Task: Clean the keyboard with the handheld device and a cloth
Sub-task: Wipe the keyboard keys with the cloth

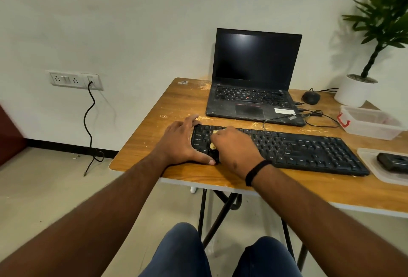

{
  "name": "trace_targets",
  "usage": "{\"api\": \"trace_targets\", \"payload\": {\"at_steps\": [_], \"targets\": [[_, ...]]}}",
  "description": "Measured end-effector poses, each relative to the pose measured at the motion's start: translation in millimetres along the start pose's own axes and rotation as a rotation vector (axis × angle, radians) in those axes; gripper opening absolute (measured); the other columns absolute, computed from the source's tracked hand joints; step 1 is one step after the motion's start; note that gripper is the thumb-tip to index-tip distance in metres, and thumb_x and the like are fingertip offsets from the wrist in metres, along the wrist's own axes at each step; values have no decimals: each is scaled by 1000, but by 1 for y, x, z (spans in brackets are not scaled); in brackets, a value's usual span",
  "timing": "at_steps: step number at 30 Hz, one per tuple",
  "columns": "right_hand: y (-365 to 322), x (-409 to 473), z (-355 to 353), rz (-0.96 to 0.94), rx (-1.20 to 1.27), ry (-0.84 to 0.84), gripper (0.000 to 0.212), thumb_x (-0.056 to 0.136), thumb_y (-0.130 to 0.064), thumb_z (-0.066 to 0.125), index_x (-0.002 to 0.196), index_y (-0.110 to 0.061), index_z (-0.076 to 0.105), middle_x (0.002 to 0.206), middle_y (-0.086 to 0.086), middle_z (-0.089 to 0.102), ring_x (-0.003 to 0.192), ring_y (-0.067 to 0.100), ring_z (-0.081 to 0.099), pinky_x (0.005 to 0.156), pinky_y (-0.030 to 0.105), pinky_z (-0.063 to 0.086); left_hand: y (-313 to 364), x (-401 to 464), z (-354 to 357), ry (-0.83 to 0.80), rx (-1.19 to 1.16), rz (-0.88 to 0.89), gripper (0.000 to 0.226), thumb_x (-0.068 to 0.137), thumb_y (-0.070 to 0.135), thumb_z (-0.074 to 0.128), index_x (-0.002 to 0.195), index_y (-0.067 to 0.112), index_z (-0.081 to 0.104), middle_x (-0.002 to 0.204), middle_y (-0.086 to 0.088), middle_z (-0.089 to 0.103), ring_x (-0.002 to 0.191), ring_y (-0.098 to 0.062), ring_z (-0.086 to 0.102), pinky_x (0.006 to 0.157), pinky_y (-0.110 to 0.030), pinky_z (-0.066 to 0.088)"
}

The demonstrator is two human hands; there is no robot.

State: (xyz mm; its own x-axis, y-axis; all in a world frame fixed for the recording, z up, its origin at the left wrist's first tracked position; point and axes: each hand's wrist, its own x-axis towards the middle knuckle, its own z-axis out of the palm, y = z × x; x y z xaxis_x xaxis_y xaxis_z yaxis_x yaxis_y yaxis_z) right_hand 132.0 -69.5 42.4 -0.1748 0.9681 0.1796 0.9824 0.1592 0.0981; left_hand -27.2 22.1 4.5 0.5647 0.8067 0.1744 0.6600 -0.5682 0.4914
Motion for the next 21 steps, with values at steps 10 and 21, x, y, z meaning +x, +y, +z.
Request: {"api": "trace_targets", "payload": {"at_steps": [10, 21], "targets": [[7, 4, -16, 49, 24, 9, 23, 93, -13, 57, 115, -20, 61, 107, 3, 65, 106, 24, 55, 82, 38, 53, 2, -1, -1, 1, -2, -2, 137, 51, 72, 87, 158, 29, 14, 154, 2, 43, 142, -24, 33, 120, -44, 20], [9, -8, -24, 176, 152, 104, 20, 94, -7, 49, 108, -16, 59, 102, 7, 67, 92, 26, 60, 79, 40, 54, -2, 2, 1, 3, 6, 3, 137, 50, 74, 87, 158, 31, 13, 154, 3, 43, 141, -23, 33, 119, -45, 22]]}}
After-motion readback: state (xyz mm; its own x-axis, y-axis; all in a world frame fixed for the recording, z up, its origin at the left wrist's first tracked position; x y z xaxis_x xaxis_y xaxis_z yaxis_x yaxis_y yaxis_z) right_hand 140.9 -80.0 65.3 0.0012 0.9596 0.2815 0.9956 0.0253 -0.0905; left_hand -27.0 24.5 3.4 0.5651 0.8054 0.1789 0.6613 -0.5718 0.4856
